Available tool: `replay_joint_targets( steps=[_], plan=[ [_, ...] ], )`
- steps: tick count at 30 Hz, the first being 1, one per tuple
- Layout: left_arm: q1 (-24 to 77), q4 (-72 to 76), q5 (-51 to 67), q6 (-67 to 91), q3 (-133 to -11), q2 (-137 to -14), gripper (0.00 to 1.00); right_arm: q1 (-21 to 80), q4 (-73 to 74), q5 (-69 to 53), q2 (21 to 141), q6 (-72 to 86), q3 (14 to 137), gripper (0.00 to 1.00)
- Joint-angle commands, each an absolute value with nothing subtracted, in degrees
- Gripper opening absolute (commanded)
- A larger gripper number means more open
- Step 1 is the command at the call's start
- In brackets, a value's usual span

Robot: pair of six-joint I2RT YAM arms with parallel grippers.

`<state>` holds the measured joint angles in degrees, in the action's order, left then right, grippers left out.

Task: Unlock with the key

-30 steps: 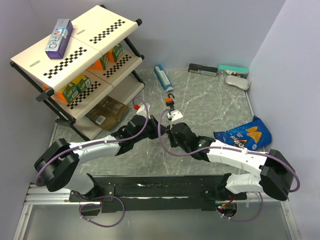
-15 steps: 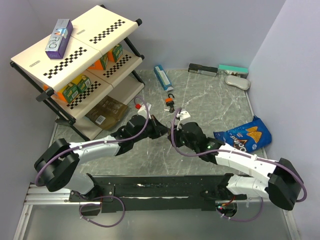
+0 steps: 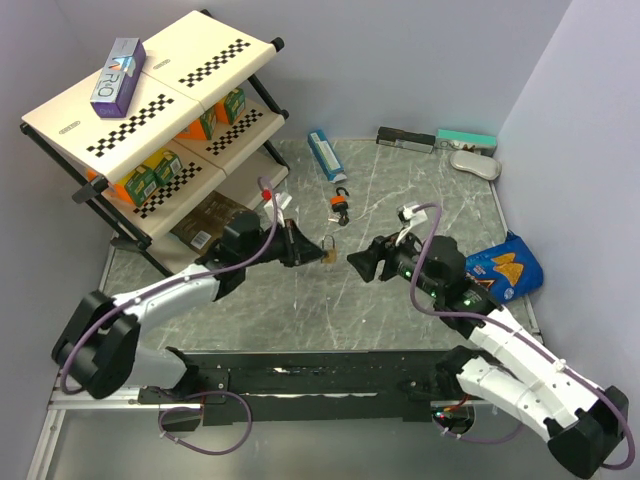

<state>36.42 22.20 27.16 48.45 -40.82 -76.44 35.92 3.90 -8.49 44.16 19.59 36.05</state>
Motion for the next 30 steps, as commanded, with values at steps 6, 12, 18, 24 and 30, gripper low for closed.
replay_joint_targets(
  steps=[6,12,18,24,30],
  plan=[
    [35.4,5.7,53.7,26.6,-46.3,-67.1,0.01,33.6,1.5,-28.2,48.8,16.3,45.2,0.75],
    [35.4,-2.5,54.5,19.2,-48.3,-66.8,0.01,34.2,-2.5,-33.7,52.7,17.5,45.9,0.72],
    [35.2,-2.3,53.6,18.8,-47.9,-67.1,0.01,37.5,-3.3,-34.1,55.5,17.0,46.4,0.7],
    [34.9,-1.2,52.5,19.5,-47.2,-66.3,0.01,39.8,-0.6,-32.8,59.1,14.7,48.1,0.68],
    [34.8,-0.4,52.0,20.6,-46.7,-65.7,0.01,40.4,1.7,-33.3,60.1,14.0,48.5,0.61]
  ],
)
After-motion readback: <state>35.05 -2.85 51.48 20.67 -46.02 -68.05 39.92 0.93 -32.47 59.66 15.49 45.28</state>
